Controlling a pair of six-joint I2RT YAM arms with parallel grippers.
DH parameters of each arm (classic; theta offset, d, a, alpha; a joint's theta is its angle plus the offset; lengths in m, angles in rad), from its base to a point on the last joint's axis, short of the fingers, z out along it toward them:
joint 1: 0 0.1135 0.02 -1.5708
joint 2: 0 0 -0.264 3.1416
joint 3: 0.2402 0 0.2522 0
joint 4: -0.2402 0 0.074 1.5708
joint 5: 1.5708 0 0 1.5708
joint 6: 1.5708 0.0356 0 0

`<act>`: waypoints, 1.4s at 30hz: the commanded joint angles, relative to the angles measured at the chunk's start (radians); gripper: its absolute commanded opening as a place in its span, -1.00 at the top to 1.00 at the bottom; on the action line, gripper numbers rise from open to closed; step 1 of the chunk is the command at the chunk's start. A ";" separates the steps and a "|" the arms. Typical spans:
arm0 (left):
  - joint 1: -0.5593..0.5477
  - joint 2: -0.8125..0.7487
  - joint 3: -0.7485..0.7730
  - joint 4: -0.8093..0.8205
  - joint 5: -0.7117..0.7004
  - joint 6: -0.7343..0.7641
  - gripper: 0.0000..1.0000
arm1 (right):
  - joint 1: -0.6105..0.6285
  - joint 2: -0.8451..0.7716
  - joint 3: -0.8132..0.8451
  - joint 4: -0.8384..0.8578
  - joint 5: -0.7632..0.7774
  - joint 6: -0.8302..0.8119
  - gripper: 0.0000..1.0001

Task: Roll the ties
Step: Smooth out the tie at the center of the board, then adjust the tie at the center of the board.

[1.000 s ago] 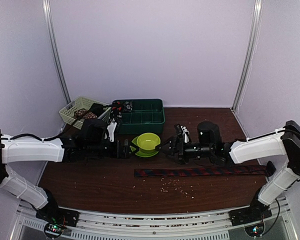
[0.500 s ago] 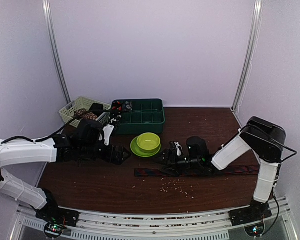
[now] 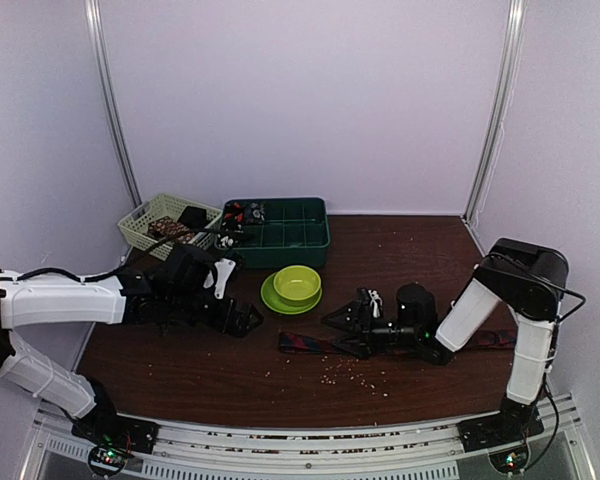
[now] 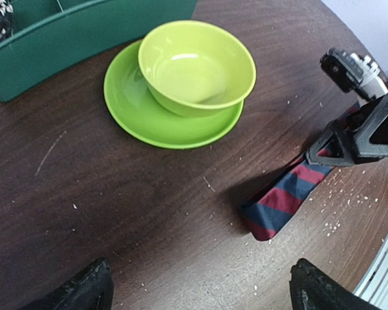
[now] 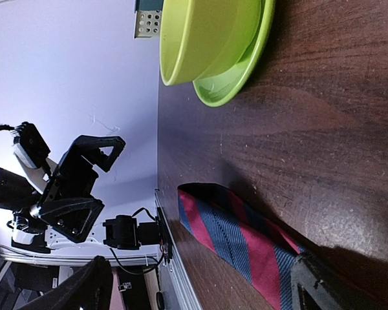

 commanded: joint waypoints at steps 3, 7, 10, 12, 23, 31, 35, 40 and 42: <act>0.004 0.062 0.028 0.054 0.035 0.014 -0.93 | 0.028 -0.045 0.072 -0.211 0.013 -0.060 -0.93; 0.005 0.106 0.032 0.052 0.028 -0.018 -0.82 | 0.073 -0.024 0.222 -0.397 0.025 -0.131 -0.93; 0.005 0.127 0.020 0.069 0.041 -0.046 -0.65 | 0.088 0.033 0.296 -0.403 0.019 -0.121 -0.93; 0.005 0.138 0.013 0.082 0.069 -0.046 -0.50 | 0.094 0.054 0.316 -0.364 0.003 -0.092 -0.91; -0.036 0.303 0.107 0.161 0.157 -0.076 -0.16 | 0.066 -0.232 0.315 -0.676 0.077 -0.350 -0.53; -0.042 0.428 0.144 0.238 0.204 -0.137 0.26 | 0.030 -0.366 0.389 -1.144 0.229 -0.689 -0.30; -0.038 0.431 0.105 0.210 0.177 -0.152 0.53 | -0.007 -0.401 0.354 -1.160 0.224 -0.704 -0.29; -0.036 0.441 0.054 0.256 0.231 -0.172 0.91 | -0.054 -0.428 0.306 -1.131 0.190 -0.695 -0.28; -0.036 0.459 0.051 0.284 0.250 -0.179 1.00 | -0.066 -0.437 0.293 -1.127 0.178 -0.695 -0.27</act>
